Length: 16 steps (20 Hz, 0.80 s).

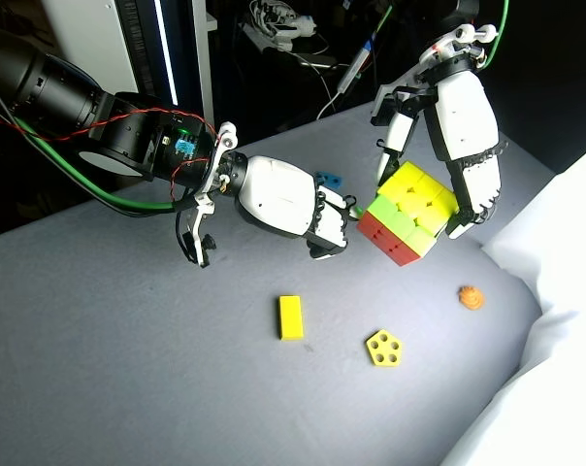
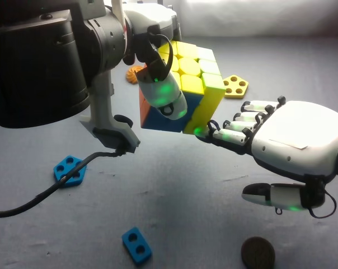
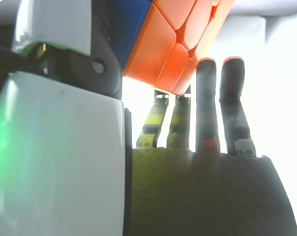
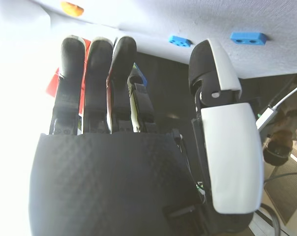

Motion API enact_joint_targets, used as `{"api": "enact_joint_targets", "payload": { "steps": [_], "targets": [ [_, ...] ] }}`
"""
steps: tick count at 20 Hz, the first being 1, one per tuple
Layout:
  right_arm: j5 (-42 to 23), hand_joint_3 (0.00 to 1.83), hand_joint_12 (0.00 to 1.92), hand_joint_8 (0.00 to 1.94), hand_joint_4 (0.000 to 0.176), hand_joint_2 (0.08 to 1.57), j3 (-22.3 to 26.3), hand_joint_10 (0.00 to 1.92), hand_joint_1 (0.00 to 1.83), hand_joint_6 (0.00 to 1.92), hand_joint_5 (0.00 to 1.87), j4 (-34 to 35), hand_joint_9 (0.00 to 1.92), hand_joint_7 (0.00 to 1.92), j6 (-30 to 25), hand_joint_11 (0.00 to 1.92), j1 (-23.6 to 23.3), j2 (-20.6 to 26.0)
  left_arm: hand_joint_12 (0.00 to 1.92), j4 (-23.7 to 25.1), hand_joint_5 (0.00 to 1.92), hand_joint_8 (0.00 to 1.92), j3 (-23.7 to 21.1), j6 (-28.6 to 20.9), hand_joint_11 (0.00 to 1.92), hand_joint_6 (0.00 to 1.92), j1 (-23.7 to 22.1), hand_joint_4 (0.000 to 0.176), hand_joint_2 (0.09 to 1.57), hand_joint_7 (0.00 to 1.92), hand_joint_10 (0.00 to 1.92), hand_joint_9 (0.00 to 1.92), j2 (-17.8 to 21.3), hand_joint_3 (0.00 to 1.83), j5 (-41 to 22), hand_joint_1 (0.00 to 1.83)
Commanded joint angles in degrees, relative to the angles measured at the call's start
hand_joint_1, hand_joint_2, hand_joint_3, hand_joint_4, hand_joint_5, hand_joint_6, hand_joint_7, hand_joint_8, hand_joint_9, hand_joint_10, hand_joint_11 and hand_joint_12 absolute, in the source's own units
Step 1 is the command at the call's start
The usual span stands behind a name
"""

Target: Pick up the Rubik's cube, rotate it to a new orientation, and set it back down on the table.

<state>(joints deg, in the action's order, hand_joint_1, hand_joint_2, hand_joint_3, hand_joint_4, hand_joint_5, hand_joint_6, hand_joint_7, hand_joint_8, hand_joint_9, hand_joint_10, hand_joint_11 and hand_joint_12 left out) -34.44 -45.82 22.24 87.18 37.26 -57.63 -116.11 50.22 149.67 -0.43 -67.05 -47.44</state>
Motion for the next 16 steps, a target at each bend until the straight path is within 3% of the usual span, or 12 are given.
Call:
{"api": "enact_joint_targets", "payload": {
  "steps": [1, 6, 8, 10, 16],
  "targets": [
    [-7.1, 0.00, 1.92, 1.47, 0.000, 1.19, -0.4, 1.84, 0.77, 0.01, 0.07, -0.6, 0.29, 0.29, 0.1, 0.19, -1.1, 0.0, 1.83, 3.3, 0.09, 1.77, -0.1, -0.8, 0.13, 1.70, -0.9, 0.000, 1.11, 0.00, 1.81, 0.08, 0.2, 0.00, 2.2, 1.21],
    [-7.1, 0.00, 1.92, 1.49, 0.000, 1.20, -1.1, 1.88, 0.76, 0.00, 0.07, -0.5, 0.28, 0.28, 0.1, 0.17, -1.2, -0.6, 1.84, 3.3, 0.08, 1.75, -0.1, -0.9, 0.12, 1.71, -1.0, 0.000, 1.08, 0.00, 1.80, 0.07, 0.2, 0.00, 2.2, 1.23],
    [-7.1, 0.00, 1.92, 1.50, 0.000, 1.20, -1.1, 1.89, 0.78, 0.00, 0.07, -0.5, 0.28, 0.28, 0.1, 0.18, -1.4, -0.6, 1.83, 3.3, 0.07, 1.76, 0.0, -0.9, 0.11, 1.71, -1.0, 0.012, 1.07, 0.00, 1.80, 0.07, 0.2, 0.00, 2.2, 1.21],
    [-7.1, 0.00, 1.92, 1.50, 0.000, 1.20, -1.1, 1.88, 0.77, 0.00, 0.05, -0.5, 0.28, 0.28, 0.1, 0.18, -1.4, -0.6, 1.84, 3.3, 0.10, 1.75, 0.0, -0.9, 0.12, 1.69, -1.1, 0.000, 1.09, 0.00, 1.80, 0.08, 0.2, 0.00, 2.2, 1.23],
    [-7.1, 0.00, 1.92, 1.50, 0.000, 1.20, -1.3, 1.87, 0.77, 0.00, 0.06, -0.5, 0.28, 0.27, 0.5, 0.17, -1.4, -1.0, 1.84, 3.3, 0.10, 1.76, 0.0, -1.0, 0.15, 1.66, -1.1, 0.002, 1.07, 0.00, 1.80, 0.09, 0.2, 0.00, 2.2, 1.21]
  ]
}}
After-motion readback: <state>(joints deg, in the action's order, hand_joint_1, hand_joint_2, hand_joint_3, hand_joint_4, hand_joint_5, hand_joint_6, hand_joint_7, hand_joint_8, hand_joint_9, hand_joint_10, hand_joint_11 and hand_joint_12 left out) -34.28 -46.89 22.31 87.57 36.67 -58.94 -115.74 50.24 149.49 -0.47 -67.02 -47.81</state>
